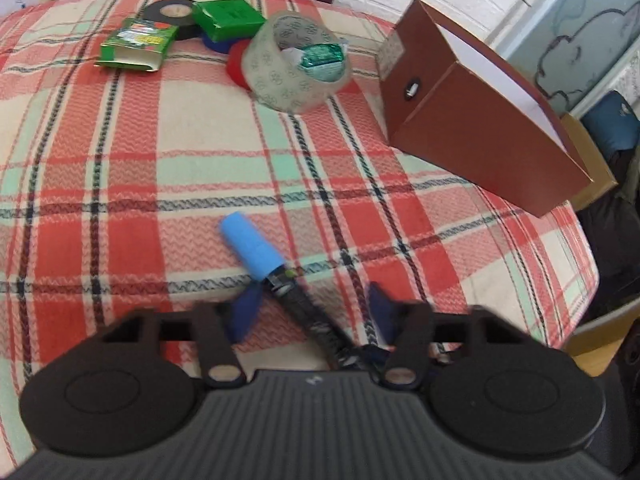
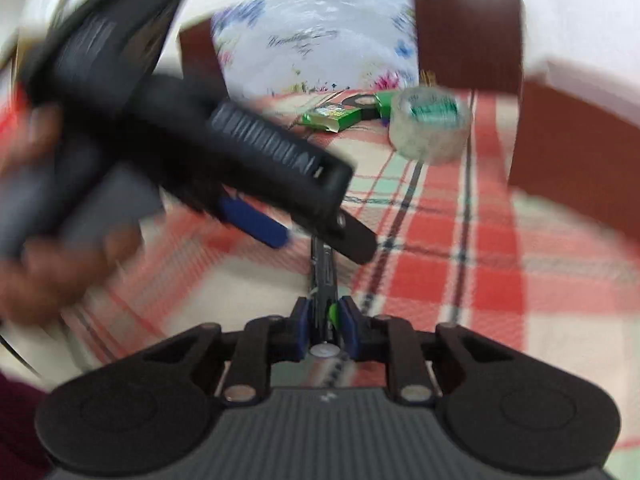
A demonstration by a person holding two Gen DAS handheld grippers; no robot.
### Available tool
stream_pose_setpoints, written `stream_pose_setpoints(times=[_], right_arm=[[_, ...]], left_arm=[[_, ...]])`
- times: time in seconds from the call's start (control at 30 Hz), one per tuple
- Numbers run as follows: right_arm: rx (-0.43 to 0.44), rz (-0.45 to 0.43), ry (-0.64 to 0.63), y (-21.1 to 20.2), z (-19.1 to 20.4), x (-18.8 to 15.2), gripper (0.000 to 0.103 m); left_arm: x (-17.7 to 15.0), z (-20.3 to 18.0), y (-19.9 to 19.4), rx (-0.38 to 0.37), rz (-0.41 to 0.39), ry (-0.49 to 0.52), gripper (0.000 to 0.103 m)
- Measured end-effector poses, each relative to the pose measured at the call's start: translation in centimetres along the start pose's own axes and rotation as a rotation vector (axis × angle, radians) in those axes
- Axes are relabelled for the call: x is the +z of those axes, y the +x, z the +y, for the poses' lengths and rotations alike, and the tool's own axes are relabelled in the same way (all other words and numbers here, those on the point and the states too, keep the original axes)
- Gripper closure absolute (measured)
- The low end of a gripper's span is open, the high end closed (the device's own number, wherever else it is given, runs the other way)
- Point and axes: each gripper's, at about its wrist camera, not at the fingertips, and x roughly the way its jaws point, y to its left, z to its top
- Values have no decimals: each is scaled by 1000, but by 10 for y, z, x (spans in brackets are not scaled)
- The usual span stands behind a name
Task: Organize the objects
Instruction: 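Close the left tool on the blue-capped marker and lift it, then carry the marker over the brown box and open the left tool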
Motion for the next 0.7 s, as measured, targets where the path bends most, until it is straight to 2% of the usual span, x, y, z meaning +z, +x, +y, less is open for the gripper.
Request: stream_pose_setpoints(times=[0.07,0.13,0.27,0.5,0.6,0.7], right_arm=[[33,-37,49,-8,-11,3,85],[35,-75,50,-14,-16,5,85],[-32,-175,7,-24,-16,11,85],[-188,-441,19,-56,-43,51,85],[-260,-517,39,-63,-62,71,85],[-304,-555,89,-64,-86,86,85]], left_arm=[[9,5,-1,-58,1,-58,69],[20,-1,-4,-84,-13,-69,74],[45,-38,-15,-94,-76,36,79],[110,-114,-21,-133,-211,222,81],[133,-145,-8,-130,-256,293,81],[149,-165,14,-139,-246,329,81]])
